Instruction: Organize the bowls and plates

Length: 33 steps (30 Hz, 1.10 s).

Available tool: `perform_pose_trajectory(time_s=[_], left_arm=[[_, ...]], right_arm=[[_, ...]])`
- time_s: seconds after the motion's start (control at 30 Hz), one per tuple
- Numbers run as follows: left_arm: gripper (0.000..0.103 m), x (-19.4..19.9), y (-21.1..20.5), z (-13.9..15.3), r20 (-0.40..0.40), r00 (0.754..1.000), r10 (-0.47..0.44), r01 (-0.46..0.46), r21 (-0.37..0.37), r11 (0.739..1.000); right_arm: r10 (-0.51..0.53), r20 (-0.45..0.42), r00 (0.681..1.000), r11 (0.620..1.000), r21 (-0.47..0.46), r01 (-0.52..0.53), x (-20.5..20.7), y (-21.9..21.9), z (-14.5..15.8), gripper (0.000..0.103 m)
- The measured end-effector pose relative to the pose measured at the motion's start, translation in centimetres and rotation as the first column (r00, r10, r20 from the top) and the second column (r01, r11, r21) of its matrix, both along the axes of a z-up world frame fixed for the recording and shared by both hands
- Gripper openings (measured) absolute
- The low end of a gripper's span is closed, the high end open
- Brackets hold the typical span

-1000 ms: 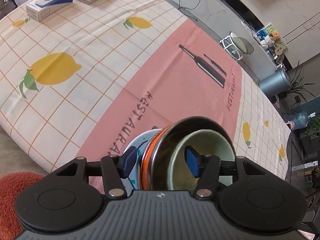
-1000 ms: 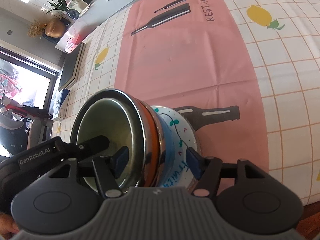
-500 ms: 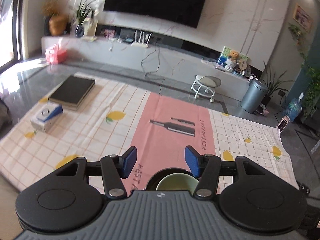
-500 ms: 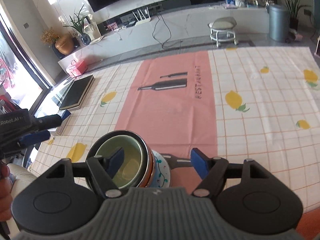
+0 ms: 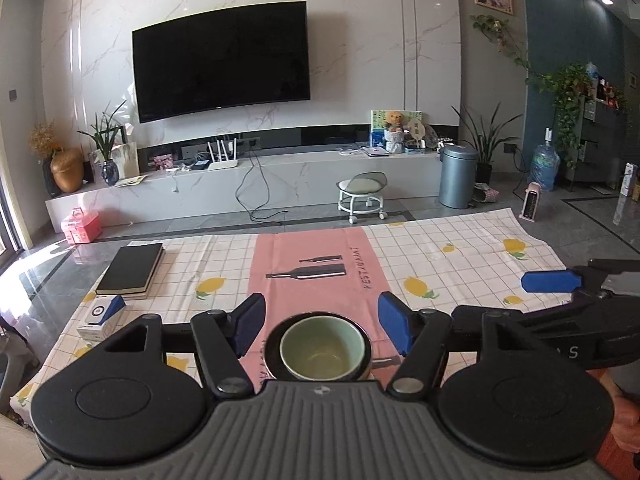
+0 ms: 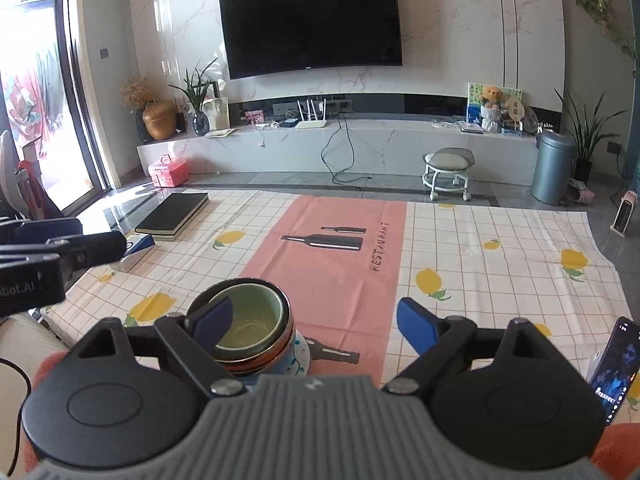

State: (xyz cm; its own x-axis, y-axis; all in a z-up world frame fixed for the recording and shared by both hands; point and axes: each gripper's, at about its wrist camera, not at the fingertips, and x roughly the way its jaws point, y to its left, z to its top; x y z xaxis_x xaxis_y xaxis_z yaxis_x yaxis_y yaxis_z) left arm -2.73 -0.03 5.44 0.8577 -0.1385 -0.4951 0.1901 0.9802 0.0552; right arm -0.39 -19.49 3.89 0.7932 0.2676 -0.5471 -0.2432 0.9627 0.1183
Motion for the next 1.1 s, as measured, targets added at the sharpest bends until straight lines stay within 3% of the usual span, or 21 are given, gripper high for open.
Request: perform_pose_trajectory(time_s=[0.17,0.3,0.5,0.7,1.1], left_arm=[[0.083,-1.6,-0.5,-2.5,0.0,0.998,0.059,-0.059,0.065,0.996],[0.083,-2.5,-0.3,-5.1,-0.017,0.996,0.083,-0.082,0.054,0.995],[0.076,-2.7,-0.5,-8.7,-0.082,0.989,0.12,-0.113,0.088,0.99],[0.078,-2.5,-0.4,-9.6,-0.151,0.98,0.13,-0.119,0.08,0.99],[0.08,-2.4,-1.2,-9.3,-0.191,0.971,0.144,-0.132,0.073,0.989]], right_arm=[[-0.017,0.06,0.998,1.0,0.007,0.017,-3.2,-0.9,-0.7,0.094],[-0.063,0.088,0.994,0.997,-0.034,0.066,-5.1,-0.8,-2.3,0.095],[-0.116,0.056,0.992,0.991,-0.067,0.119,-6.6,0.1,-5.9,0.095],[-0.122,-0.025,0.992,0.99,-0.082,0.119,-6.1,1.1,-8.0,0.095],[-0.135,-0.037,0.99,0.989,-0.069,0.132,-6.3,0.4,-8.4,0.095]])
